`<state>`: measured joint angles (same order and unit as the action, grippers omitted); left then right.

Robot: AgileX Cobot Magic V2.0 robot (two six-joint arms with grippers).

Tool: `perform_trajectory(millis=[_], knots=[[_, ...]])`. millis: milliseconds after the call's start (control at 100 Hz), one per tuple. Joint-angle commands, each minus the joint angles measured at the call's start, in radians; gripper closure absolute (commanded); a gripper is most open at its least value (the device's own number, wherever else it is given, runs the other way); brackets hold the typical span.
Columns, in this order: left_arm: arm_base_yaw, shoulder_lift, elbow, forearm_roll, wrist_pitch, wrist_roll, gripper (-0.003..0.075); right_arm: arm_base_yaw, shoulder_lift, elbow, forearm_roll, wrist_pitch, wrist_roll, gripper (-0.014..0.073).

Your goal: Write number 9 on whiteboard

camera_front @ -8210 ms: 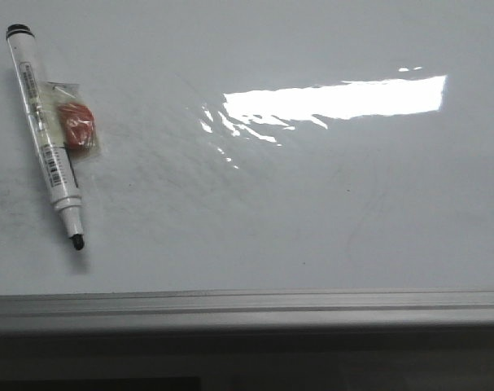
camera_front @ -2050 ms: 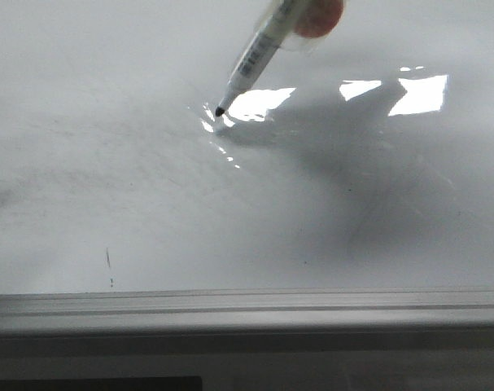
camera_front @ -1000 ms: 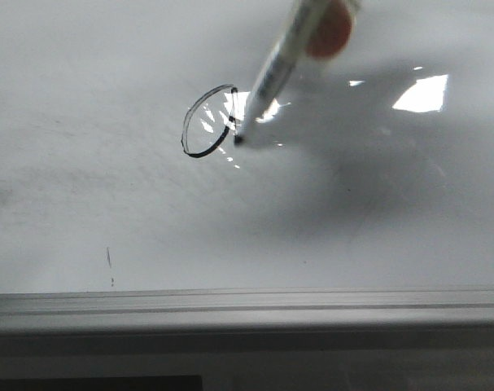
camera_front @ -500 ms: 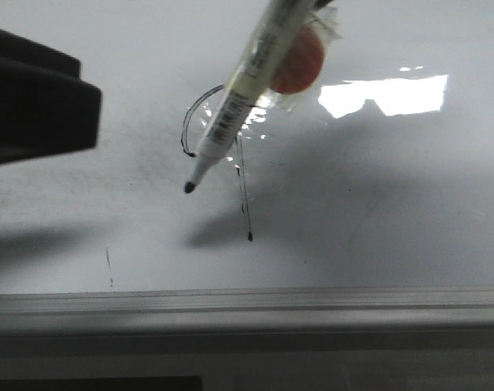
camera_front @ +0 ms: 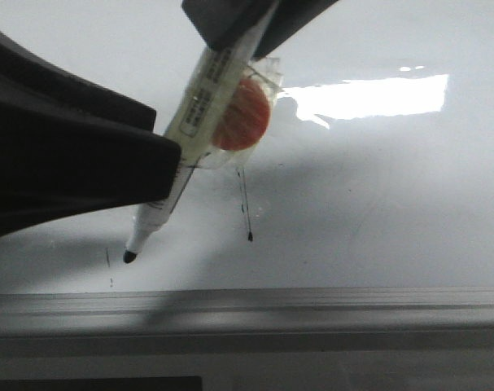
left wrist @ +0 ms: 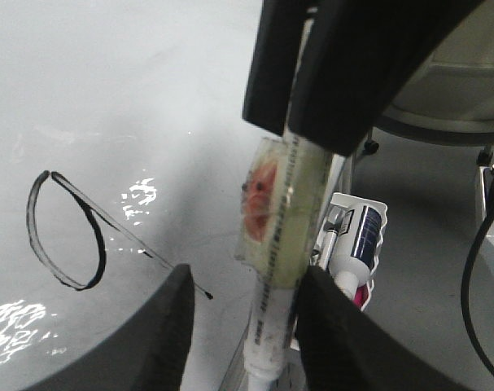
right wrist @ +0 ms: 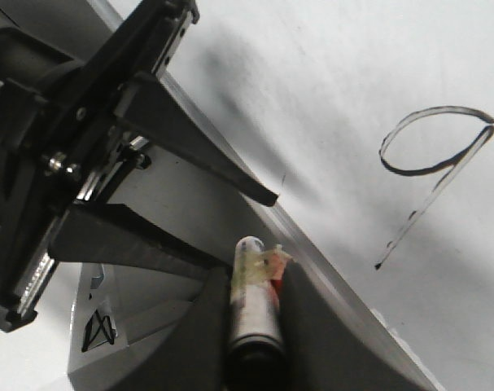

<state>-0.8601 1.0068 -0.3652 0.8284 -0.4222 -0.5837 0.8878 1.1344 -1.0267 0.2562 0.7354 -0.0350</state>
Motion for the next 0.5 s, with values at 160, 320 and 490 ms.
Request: perform_trajectory(millis=[160,320,490], knots=[[0.000,-0.006,-0.031,0.025,-0.052,-0.011,0.0438,0.002,-0.015,-0.034,0.079,-0.083,0.002,0.0646],[0.000,-0.006,-0.031,0.025,-0.052,-0.011,0.0490,0.002,-0.015,-0.034,0.081,-0.079,0.002,0.0646],[0.000,-0.006,-0.031,0.026,-0.052,-0.011,0.0703,0.002,-0.015,-0.034,0.081,-0.079,0.002,0.0645]])
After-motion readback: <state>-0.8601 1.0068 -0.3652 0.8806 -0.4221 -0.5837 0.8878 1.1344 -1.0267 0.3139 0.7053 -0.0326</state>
